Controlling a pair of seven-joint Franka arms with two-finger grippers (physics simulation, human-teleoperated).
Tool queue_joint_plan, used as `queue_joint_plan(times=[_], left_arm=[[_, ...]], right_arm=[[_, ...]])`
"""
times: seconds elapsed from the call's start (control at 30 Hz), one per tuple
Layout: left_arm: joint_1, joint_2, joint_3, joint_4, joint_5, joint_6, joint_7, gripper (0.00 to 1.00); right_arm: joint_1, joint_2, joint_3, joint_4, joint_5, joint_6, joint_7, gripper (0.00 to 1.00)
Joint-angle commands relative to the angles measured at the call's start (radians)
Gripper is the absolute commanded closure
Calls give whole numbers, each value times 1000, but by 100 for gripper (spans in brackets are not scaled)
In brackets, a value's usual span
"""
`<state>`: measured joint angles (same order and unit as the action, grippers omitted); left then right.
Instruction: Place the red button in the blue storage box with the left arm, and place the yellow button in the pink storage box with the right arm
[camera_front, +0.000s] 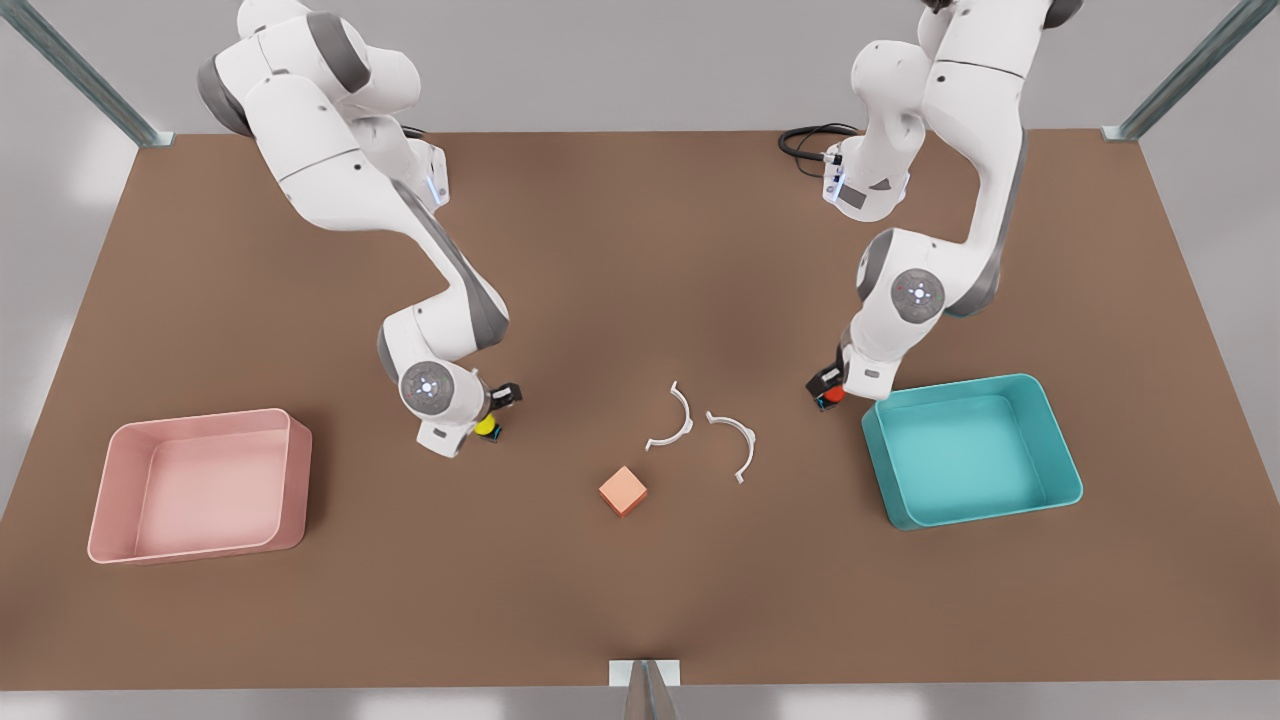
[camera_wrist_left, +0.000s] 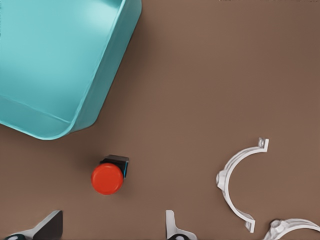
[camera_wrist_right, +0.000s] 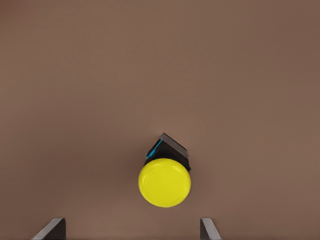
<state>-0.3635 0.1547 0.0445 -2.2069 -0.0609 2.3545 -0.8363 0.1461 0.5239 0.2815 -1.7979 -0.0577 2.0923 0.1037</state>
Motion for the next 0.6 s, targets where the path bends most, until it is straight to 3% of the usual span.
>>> queue_joint_plan(times=[0.0, 0.27, 0.57], left_arm=[[0, 8, 0, -16, 3, 104, -294, 0], [3, 17, 2, -93, 3, 91, -280, 0], [15, 166, 3, -50, 30, 137, -273, 0]], right_arm=[[-5, 5, -5, -5, -1, 74, 34, 0], [-10, 50, -11, -15, -24, 127, 4, 0], [-34, 80, -2, -89, -44, 206, -4, 0]])
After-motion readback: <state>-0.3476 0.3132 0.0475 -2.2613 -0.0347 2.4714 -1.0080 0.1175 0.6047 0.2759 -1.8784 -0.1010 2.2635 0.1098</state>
